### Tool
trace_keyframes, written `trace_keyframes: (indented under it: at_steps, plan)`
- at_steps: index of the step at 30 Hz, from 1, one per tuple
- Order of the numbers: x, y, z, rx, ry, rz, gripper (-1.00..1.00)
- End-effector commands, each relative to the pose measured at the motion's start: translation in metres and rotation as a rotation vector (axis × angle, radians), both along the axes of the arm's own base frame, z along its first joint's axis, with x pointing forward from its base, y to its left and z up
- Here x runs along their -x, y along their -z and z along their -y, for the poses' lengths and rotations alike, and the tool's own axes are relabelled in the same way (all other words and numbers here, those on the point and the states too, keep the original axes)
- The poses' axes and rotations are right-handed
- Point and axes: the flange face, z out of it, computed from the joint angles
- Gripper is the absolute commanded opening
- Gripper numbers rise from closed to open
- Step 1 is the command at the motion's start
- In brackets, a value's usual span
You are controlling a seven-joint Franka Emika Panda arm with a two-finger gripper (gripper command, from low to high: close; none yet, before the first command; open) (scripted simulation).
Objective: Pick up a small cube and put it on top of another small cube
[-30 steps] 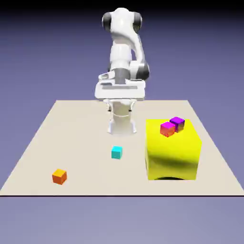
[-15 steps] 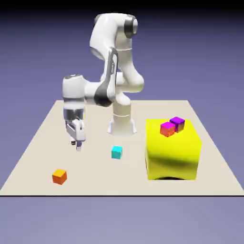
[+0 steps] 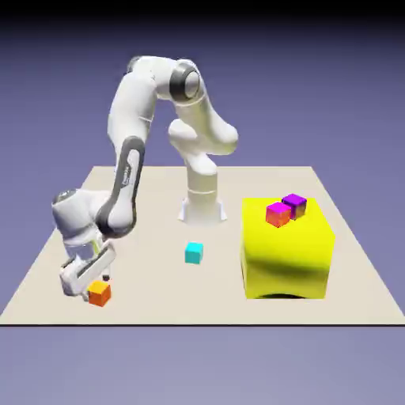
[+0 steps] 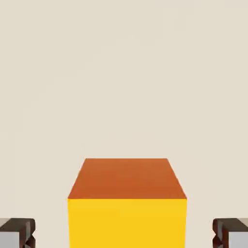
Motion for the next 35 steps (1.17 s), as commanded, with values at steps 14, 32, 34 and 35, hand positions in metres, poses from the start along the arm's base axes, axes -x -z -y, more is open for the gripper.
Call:
trace_keyframes:
  at_steps: [14, 32, 34, 35]
  plan:
    - [-0.074, -0.201, -0.22, -0.117, -0.619, 0.091, -1.0]
    - [0.047, -0.265, -0.511, 0.0, -1.442, 0.0, -1.0]
    - [0.047, -0.265, -0.511, 0.0, -1.442, 0.0, 1.0]
    - [0.044, -0.281, -0.51, -0.001, -1.441, 0.0, 1.0]
